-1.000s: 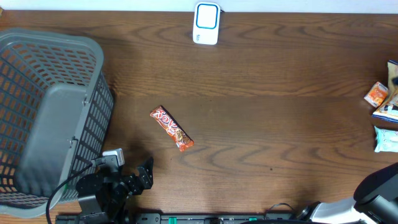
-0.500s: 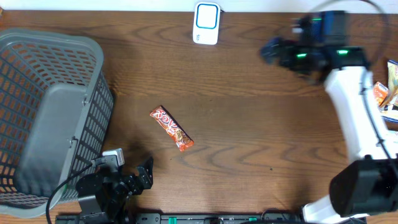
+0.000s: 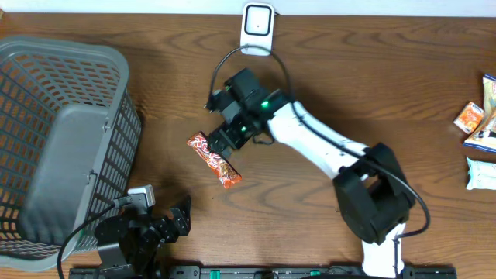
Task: Scan the item barcode
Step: 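Reach the right gripper to the red TOP chocolate bar and grasp it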
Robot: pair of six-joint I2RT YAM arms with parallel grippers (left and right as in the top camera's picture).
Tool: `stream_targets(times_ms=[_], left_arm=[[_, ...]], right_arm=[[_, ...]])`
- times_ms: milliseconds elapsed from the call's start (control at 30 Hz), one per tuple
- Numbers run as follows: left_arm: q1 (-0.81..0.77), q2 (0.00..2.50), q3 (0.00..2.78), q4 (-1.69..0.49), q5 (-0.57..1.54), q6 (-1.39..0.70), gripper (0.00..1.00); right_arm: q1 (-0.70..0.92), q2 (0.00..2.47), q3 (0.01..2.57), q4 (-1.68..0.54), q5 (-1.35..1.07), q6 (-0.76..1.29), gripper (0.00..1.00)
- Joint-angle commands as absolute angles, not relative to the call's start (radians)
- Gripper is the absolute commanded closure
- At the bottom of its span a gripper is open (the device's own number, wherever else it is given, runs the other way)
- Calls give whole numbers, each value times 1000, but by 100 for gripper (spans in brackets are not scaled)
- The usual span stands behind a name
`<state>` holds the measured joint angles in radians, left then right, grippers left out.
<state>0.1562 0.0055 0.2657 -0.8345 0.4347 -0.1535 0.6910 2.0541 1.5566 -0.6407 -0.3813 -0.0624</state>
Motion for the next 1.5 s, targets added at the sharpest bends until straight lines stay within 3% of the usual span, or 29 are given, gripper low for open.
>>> stream_targets(times_ms=[0, 167, 267, 433, 633, 833, 1133, 1367, 1467], left_arm=[[158, 4, 264, -837, 429, -155, 2], [158, 4, 264, -837, 429, -155, 2], [158, 4, 264, -837, 429, -155, 2], [158, 4, 264, -837, 429, -155, 2], [158, 4, 264, -837, 429, -155, 2], [158, 4, 264, -837, 429, -155, 2], [158, 4, 264, -837, 429, -155, 2], [158, 4, 264, -837, 429, -155, 2], [158, 4, 264, -837, 429, -155, 2]], right_arm=[[746, 2085, 1567, -634, -265, -102, 1], [795, 2127, 1567, -645, -205, -102, 1], [832, 2149, 1567, -636, -103, -92, 9], [893, 2172, 1567, -611, 148, 17, 12], [933, 2203, 1567, -586, 189, 30, 19], [956, 2236, 1567, -584, 189, 30, 43], [962, 2284, 1565, -620, 301, 162, 96], [908, 2280, 1591, -700, 153, 159, 99], [845, 2278, 1648, -815, -94, 91, 99]])
